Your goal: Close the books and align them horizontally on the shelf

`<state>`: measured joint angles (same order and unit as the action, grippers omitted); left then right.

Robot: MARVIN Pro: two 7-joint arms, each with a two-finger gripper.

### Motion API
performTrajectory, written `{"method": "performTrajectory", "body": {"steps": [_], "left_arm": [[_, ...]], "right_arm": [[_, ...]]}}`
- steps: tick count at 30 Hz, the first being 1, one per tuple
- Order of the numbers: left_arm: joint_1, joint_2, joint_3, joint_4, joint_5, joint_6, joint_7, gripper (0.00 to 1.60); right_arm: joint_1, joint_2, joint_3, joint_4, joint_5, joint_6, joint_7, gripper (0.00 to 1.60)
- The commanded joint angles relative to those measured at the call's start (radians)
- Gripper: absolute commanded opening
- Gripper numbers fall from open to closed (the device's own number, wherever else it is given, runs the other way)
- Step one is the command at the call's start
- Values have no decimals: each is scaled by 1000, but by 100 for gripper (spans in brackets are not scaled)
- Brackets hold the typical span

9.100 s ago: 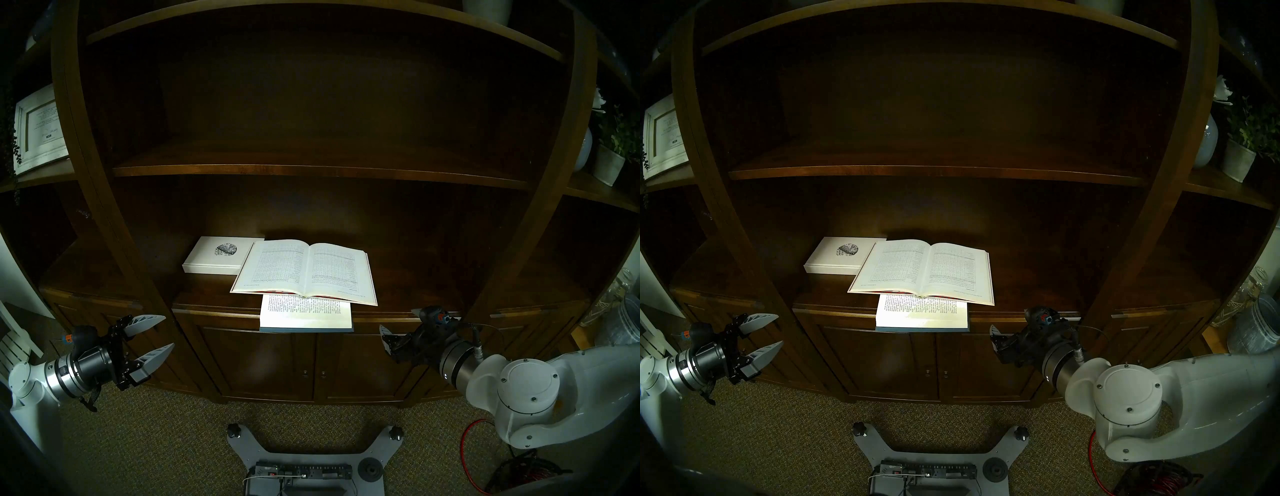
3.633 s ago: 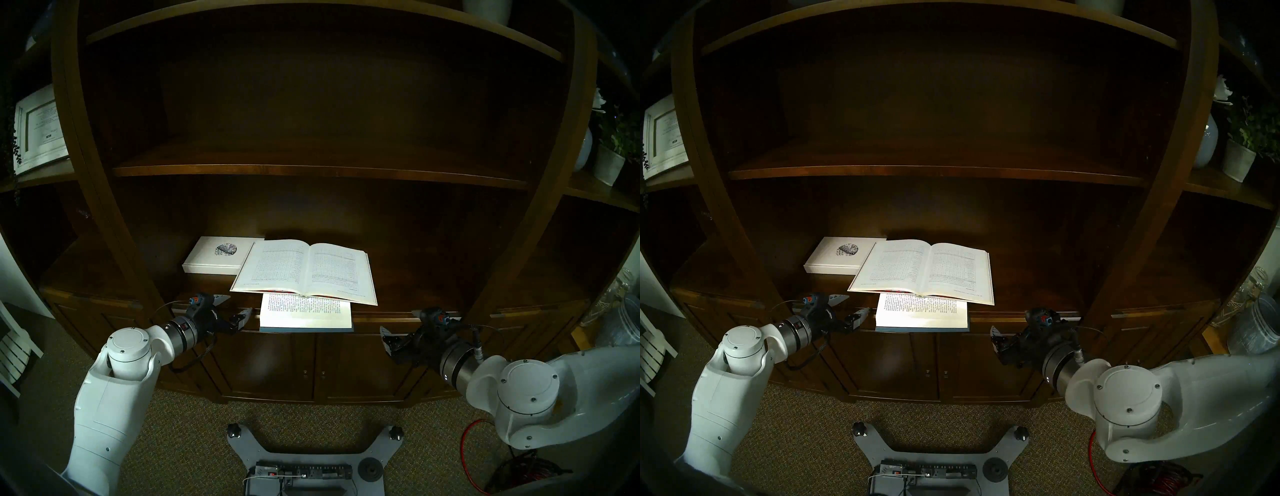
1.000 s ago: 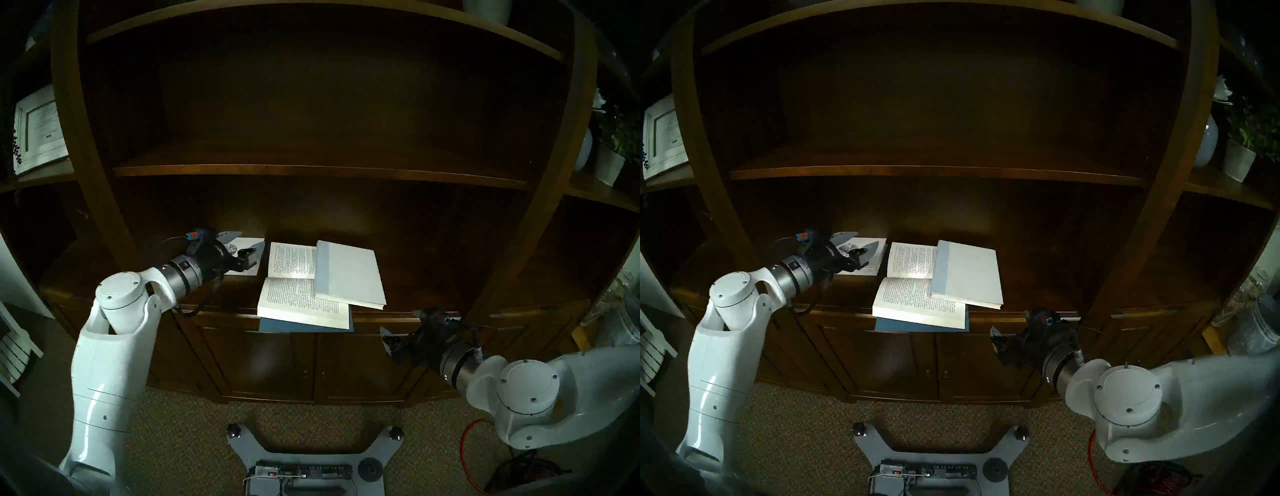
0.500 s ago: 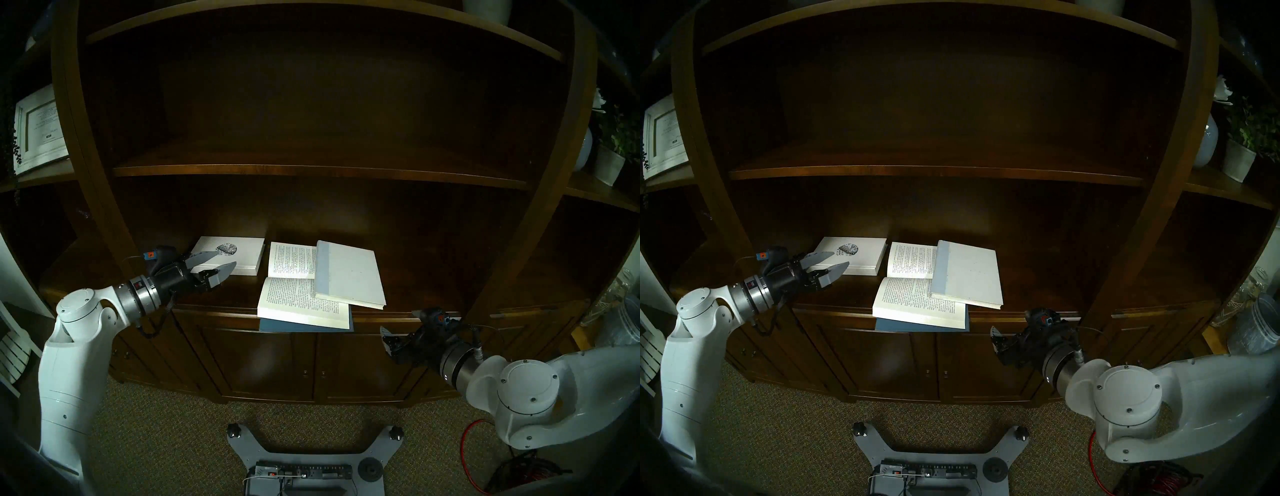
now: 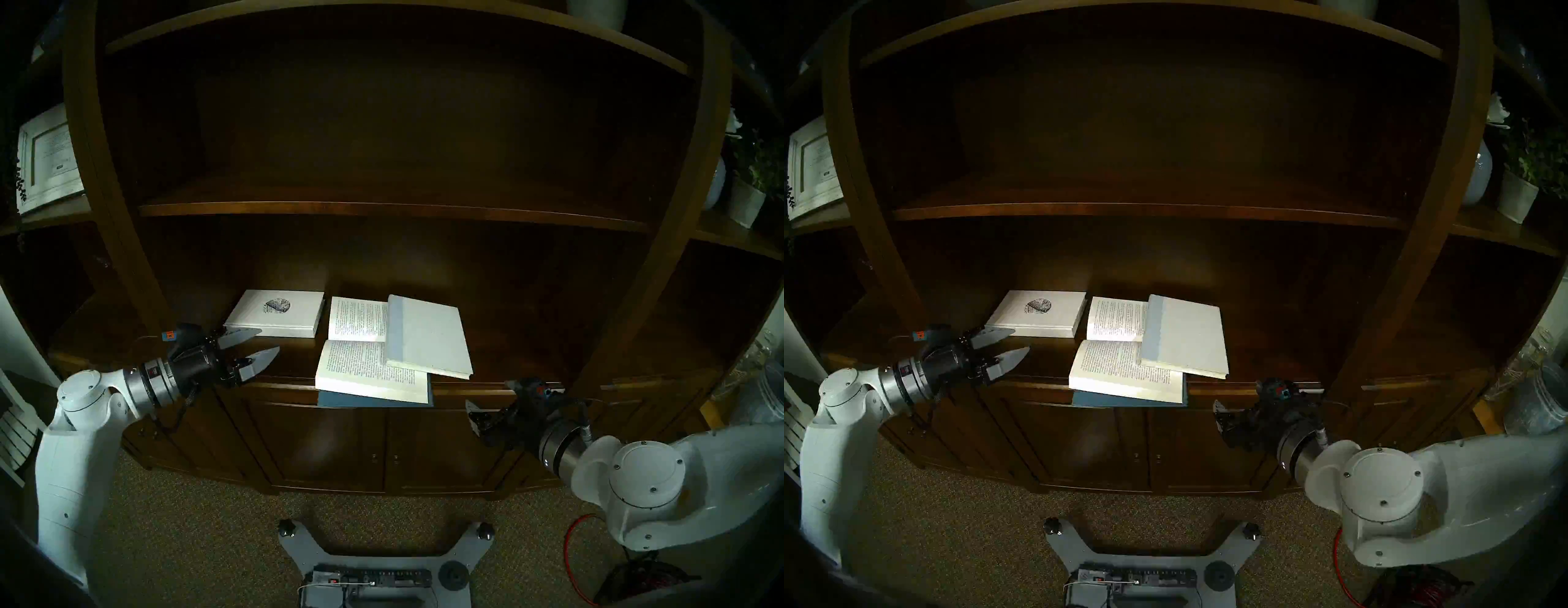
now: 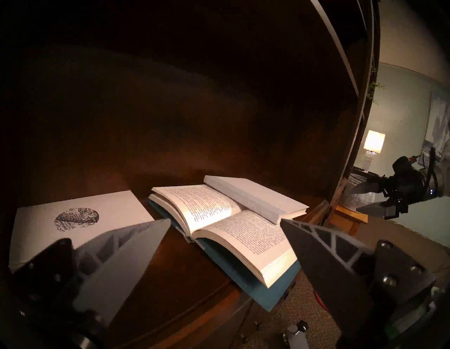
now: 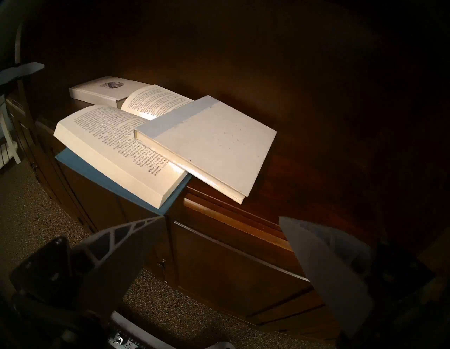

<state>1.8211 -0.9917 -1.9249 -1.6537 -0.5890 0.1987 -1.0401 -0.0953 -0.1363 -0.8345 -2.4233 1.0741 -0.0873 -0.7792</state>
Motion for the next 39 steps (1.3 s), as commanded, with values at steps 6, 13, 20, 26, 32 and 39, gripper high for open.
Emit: {"method": "performTrajectory", "body": {"steps": [6,13,20,26,32,39], "left_arm": [[12,-33,-26,-87,-4,16,68,160],[15,-35,-28,-93,-3,22,77,160],[15,-36,-28,-94,-2,25,79,160],[15,-35,-26,-93,-1,26,82,160],[15,-35,-26,-92,0,25,81,160],[14,-35,-26,-91,0,25,79,160]], "right_arm": [[15,-2,15,-6,-6,-3,1,160],[15,-2,15,-6,-7,-3,1,160],[34,-37,36,-19,22,31,-4,160],[62,-142,93,-20,84,69,-4,160],[71,-220,165,-20,152,103,17,160],[61,-290,257,9,234,134,67,160]]}}
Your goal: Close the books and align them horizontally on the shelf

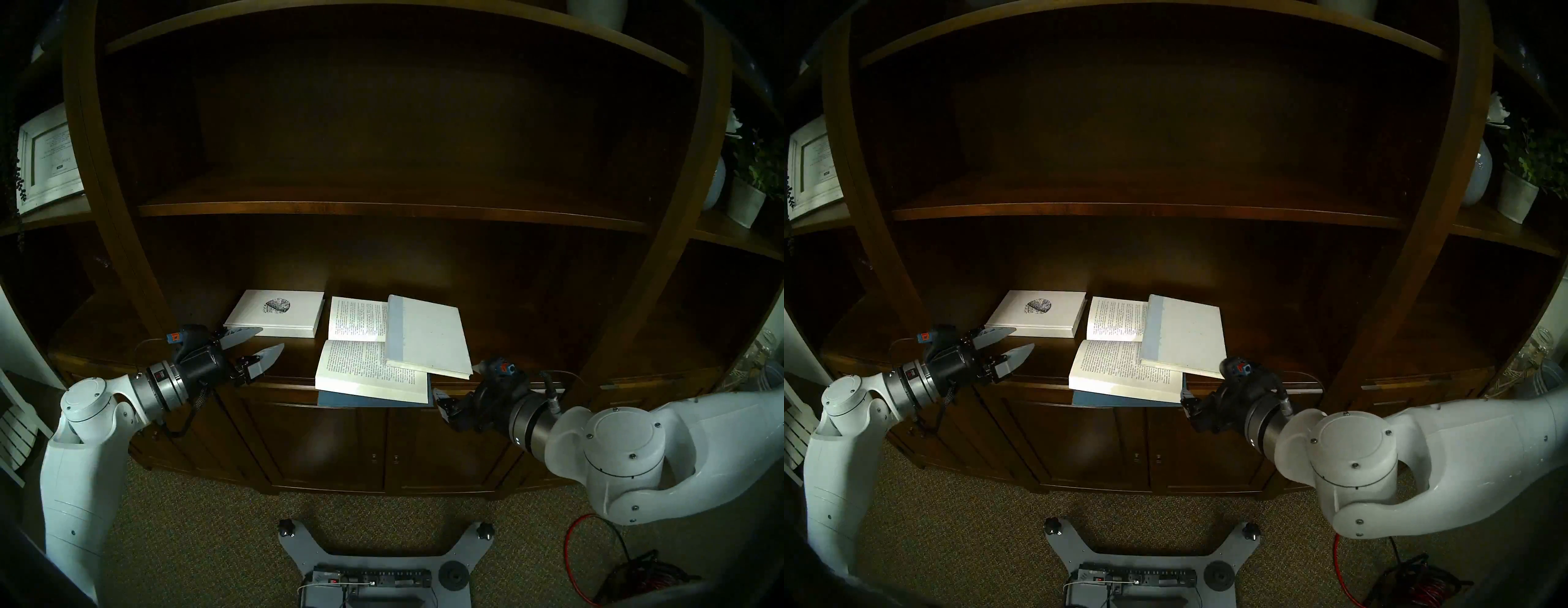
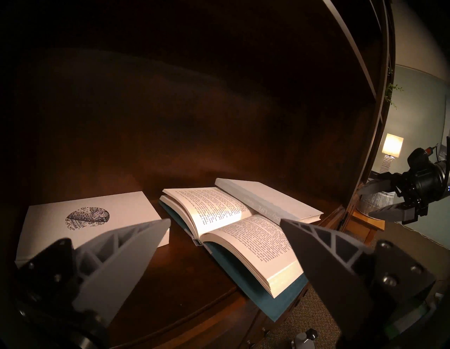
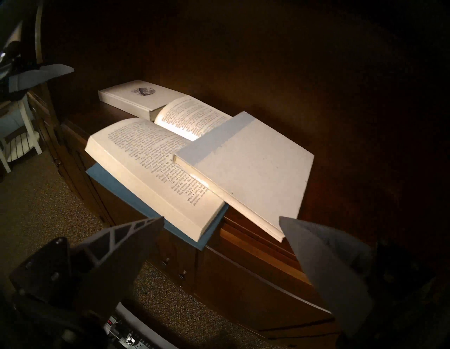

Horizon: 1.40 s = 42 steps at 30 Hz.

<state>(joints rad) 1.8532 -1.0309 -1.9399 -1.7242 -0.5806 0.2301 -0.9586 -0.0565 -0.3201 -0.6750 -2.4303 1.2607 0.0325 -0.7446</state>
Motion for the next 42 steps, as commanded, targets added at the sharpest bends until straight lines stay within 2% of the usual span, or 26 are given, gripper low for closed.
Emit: {"method": "performTrajectory", "body": {"steps": [1,13,28,36,42], "left_arm": [[-18,5,-11,-21,-8,-6,-3,160],[-18,5,-10,-19,-7,-6,-5,160],[-18,6,-10,-18,-6,-6,-6,160],[-18,6,-10,-18,-6,-6,-7,160],[-18,6,-10,-18,-6,-6,-7,160]], "right_arm": [[19,-123,111,24,62,17,34,160],[-19,-263,247,156,185,50,90,160],[-97,-441,375,345,318,104,129,160],[-140,-540,418,446,361,148,101,160],[-165,-615,443,505,372,181,41,160]]}}
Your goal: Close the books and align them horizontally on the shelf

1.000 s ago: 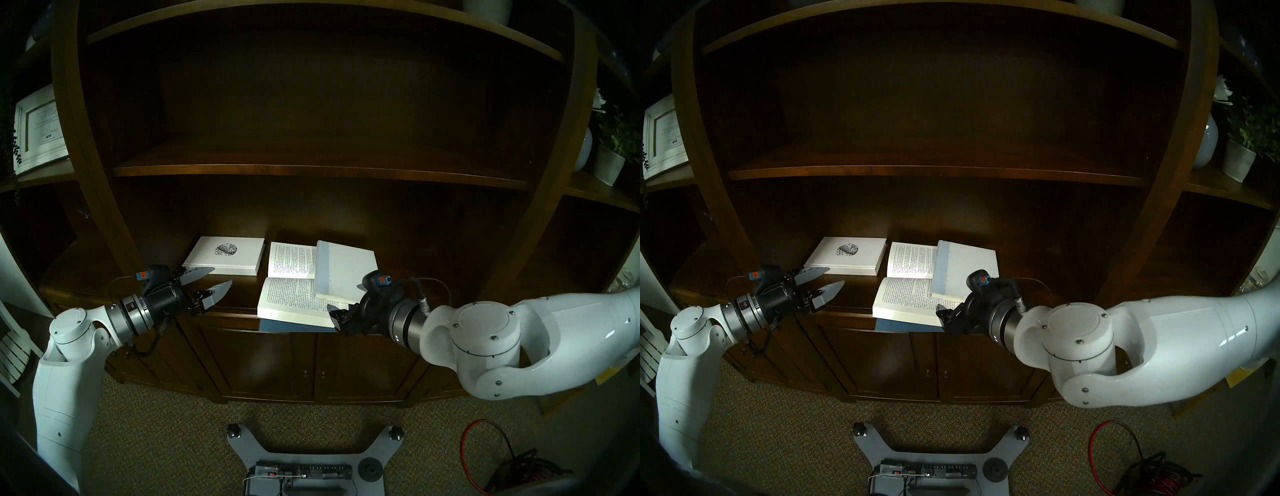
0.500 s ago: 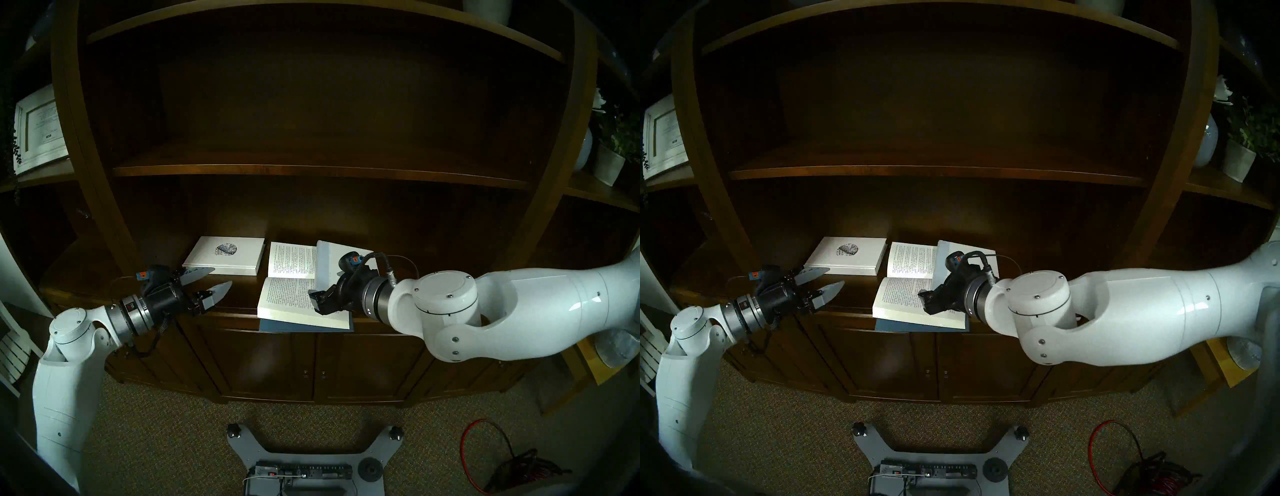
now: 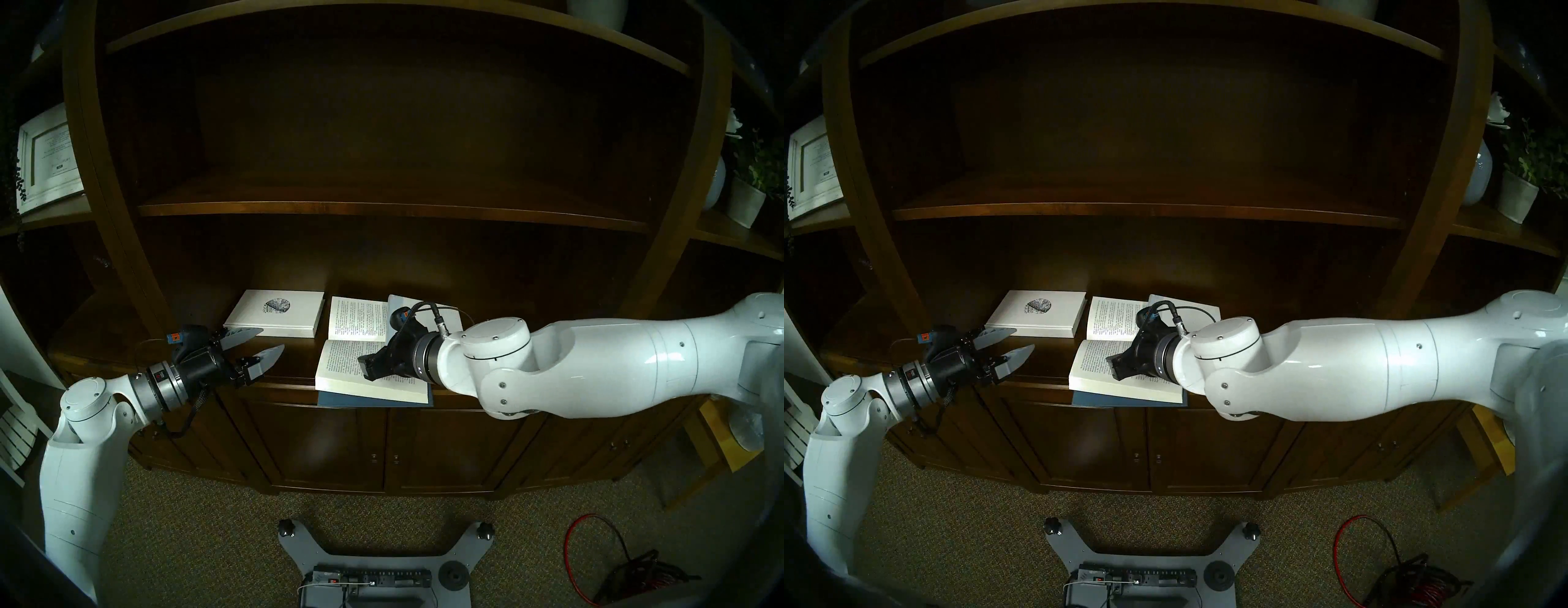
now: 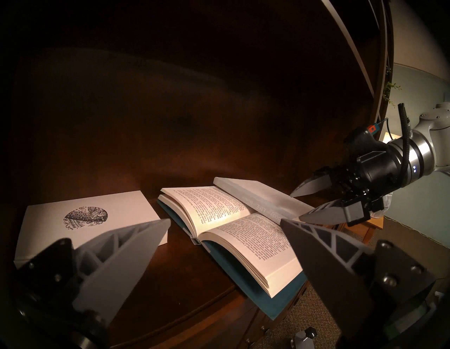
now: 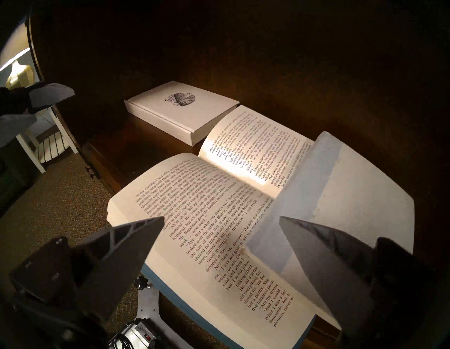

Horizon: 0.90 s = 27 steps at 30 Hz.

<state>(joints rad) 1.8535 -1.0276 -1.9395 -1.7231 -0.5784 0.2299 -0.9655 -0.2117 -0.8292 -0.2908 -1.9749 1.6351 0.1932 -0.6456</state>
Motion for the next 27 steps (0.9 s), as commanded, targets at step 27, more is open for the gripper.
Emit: {"method": "performTrajectory", "body": {"steps": [27], "left_arm": [[-18,0,-14,-23,-11,-6,0,160]], "right_arm": [[-53,-352,102,228,109,137,-499,160]]}}
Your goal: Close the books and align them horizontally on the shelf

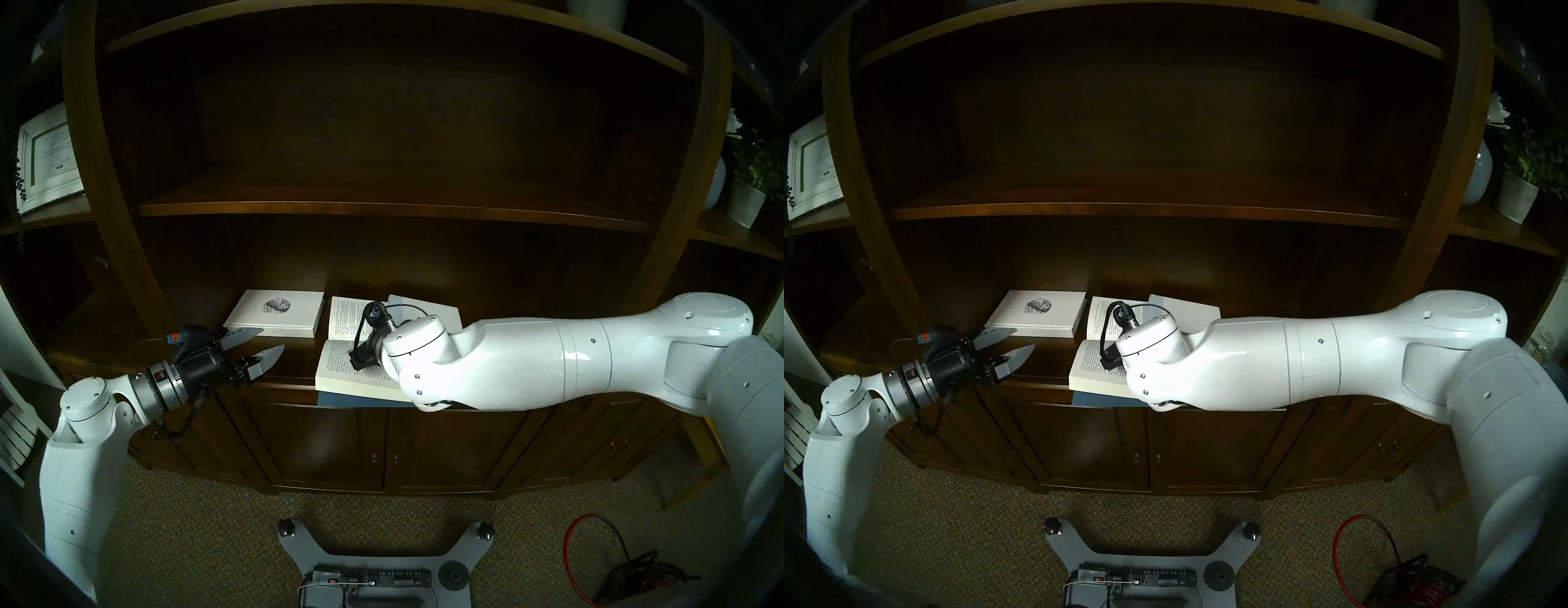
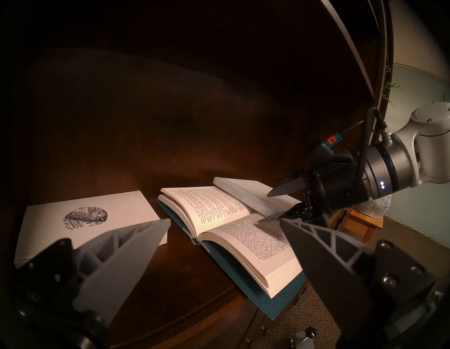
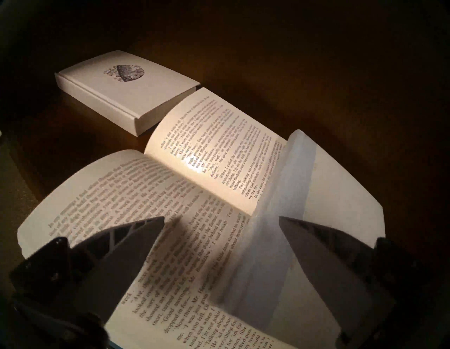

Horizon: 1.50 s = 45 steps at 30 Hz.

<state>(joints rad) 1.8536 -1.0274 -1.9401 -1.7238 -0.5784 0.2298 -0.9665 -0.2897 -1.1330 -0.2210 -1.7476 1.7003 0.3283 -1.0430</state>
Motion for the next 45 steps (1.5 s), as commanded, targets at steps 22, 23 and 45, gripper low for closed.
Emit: {"method": "performTrajectory", "body": {"steps": [22,23,45], "left_arm": [[-18,-1,-14,-23,-11,-5,2,160],[-18,-1,-14,-24,-11,-5,2,160],[-18,-1,-13,-23,-11,-5,1,160]], "right_arm": [[33,182,3,-310,120,-80,-364,160],[32,190,2,-317,116,-83,-355,160],[45,192,7,-238,79,-83,-116,160]]}}
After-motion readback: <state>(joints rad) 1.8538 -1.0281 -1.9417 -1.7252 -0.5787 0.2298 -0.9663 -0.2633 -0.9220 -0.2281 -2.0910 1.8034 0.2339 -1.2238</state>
